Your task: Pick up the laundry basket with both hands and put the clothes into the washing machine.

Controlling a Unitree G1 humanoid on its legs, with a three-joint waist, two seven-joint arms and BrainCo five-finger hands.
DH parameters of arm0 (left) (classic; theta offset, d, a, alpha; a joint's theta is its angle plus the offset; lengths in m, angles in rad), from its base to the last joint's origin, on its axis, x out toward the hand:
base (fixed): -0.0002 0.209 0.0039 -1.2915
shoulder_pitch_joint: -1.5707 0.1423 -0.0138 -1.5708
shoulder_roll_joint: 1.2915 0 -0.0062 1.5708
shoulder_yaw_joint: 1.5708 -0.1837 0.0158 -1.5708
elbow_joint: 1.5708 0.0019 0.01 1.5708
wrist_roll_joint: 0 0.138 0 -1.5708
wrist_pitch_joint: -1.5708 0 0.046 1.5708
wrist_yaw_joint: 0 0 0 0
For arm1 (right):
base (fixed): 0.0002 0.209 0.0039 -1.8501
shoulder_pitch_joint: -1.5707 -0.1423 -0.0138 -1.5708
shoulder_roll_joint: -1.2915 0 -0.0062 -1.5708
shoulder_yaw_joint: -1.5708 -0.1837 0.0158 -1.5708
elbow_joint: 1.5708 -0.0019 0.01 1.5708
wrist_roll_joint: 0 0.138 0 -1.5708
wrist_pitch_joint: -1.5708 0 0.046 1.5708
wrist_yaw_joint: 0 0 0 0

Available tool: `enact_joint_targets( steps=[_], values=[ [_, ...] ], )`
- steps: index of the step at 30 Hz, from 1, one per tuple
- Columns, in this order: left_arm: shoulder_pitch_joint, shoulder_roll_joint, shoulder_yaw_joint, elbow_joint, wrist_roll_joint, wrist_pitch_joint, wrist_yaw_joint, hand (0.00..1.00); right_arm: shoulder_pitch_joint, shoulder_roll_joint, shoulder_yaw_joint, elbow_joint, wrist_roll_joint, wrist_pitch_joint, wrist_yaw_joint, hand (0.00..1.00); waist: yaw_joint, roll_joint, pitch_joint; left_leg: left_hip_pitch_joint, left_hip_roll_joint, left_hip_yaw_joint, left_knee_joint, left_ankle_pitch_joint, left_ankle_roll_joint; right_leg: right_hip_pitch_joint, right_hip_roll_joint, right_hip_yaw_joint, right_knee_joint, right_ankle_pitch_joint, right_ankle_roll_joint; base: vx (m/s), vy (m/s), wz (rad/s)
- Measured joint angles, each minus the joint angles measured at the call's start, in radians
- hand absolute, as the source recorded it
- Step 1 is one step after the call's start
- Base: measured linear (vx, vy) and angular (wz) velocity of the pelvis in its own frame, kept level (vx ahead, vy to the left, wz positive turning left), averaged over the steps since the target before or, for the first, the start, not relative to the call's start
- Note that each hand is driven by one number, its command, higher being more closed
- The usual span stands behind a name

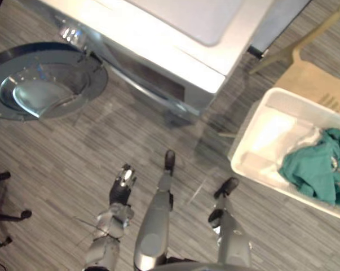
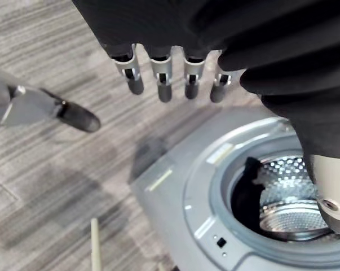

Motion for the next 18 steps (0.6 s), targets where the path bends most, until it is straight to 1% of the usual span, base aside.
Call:
enact_joint_targets(
  steps=[3, 5, 6, 8, 9, 10, 12, 14, 15, 17, 18],
  values=[
    [0.000, -0.017, 0.001, 0.000, 0.001, 0.002, -0.001, 0.00, 0.049, 0.003, -0.046, -0.024, 0.025, -0.002, 0.001, 0.00, 0.000, 0.001, -0.001, 0.029, -0.003, -0.008, 0.000, 0.000, 0.000, 0.036, -0.003, -0.018, 0.001, -0.002, 0.003, 0.03, 0.009, 0.16],
    [0.001, -0.018, 0.000, 0.004, 0.001, 0.004, -0.013, 0.00, 0.155, 0.004, -0.151, -0.072, 0.026, -0.008, 0.001, 0.00, -0.003, -0.003, -0.004, 0.061, -0.004, -0.014, 0.000, -0.001, -0.001, 0.074, -0.004, -0.023, 0.006, -0.018, 0.011, 0.01, -0.003, 0.17],
    [0.001, -0.018, 0.001, 0.005, 0.001, 0.004, -0.015, 0.00, 0.175, 0.004, -0.171, -0.075, 0.026, -0.007, 0.001, 0.00, -0.004, -0.004, -0.006, 0.064, -0.004, -0.014, 0.000, -0.001, -0.001, 0.076, -0.004, -0.023, 0.011, -0.023, 0.012, -0.01, -0.007, 0.04],
    [0.001, -0.013, 0.003, 0.031, 0.002, 0.006, -0.019, 0.00, 0.224, 0.018, -0.231, -0.073, 0.035, 0.003, 0.002, 0.00, -0.016, -0.012, -0.011, 0.081, 0.004, -0.006, -0.001, -0.002, -0.001, 0.082, -0.001, -0.017, 0.021, -0.027, 0.010, -0.03, -0.007, -0.12],
    [0.001, -0.013, 0.007, 0.047, 0.005, 0.006, -0.018, 0.00, 0.232, 0.028, -0.238, -0.072, 0.037, 0.006, 0.002, 0.00, -0.022, -0.017, -0.015, 0.085, 0.005, -0.002, -0.001, -0.002, -0.001, 0.083, 0.000, -0.015, 0.021, -0.027, 0.010, -0.04, -0.012, -0.19],
    [0.001, -0.011, 0.010, 0.081, 0.017, 0.012, -0.017, 0.00, 0.250, 0.047, -0.237, -0.064, 0.053, 0.008, 0.004, 0.00, -0.031, -0.025, -0.032, 0.092, 0.005, 0.004, -0.001, -0.002, -0.001, 0.084, 0.001, -0.007, 0.021, -0.027, 0.010, -0.03, -0.007, -0.17],
    [0.003, -0.010, 0.009, 0.109, 0.020, 0.023, -0.016, 0.00, 0.276, 0.056, -0.240, -0.038, 0.061, 0.010, 0.004, 0.00, -0.036, -0.034, -0.066, 0.099, 0.006, 0.007, -0.001, -0.002, -0.001, 0.087, 0.004, 0.007, 0.019, -0.027, 0.009, -0.02, -0.006, -0.13],
    [0.003, -0.005, 0.009, 0.123, 0.022, 0.024, -0.015, 0.00, 0.298, 0.057, -0.277, -0.014, 0.061, 0.016, 0.004, 0.00, -0.040, -0.042, -0.098, 0.120, 0.008, 0.008, -0.002, -0.002, -0.001, 0.109, 0.009, 0.009, 0.015, -0.026, 0.009, -0.01, -0.007, -0.02],
    [0.003, -0.003, 0.010, 0.126, 0.023, 0.024, -0.015, 0.00, 0.302, 0.058, -0.277, -0.012, 0.061, 0.017, 0.004, 0.00, -0.040, -0.045, -0.107, 0.124, 0.009, 0.008, -0.002, -0.004, -0.001, 0.113, 0.010, 0.011, 0.014, -0.026, 0.009, -0.03, -0.015, -0.03],
    [0.006, 0.014, 0.011, 0.144, 0.025, 0.025, -0.012, 0.00, 0.303, 0.077, -0.276, -0.007, 0.067, 0.017, 0.004, 0.00, -0.039, -0.064, -0.150, 0.131, 0.012, 0.012, -0.002, -0.009, 0.001, 0.119, 0.016, 0.022, -0.003, -0.026, 0.009, -0.02, -0.026, -0.11],
    [0.005, 0.016, 0.011, 0.151, 0.026, 0.024, -0.012, 0.00, 0.303, 0.083, -0.275, -0.007, 0.071, 0.016, 0.004, 0.00, -0.039, -0.068, -0.158, 0.133, 0.012, 0.015, -0.002, -0.014, 0.002, 0.121, 0.017, 0.025, -0.006, -0.025, 0.009, -0.01, -0.027, -0.15]
  ],
)
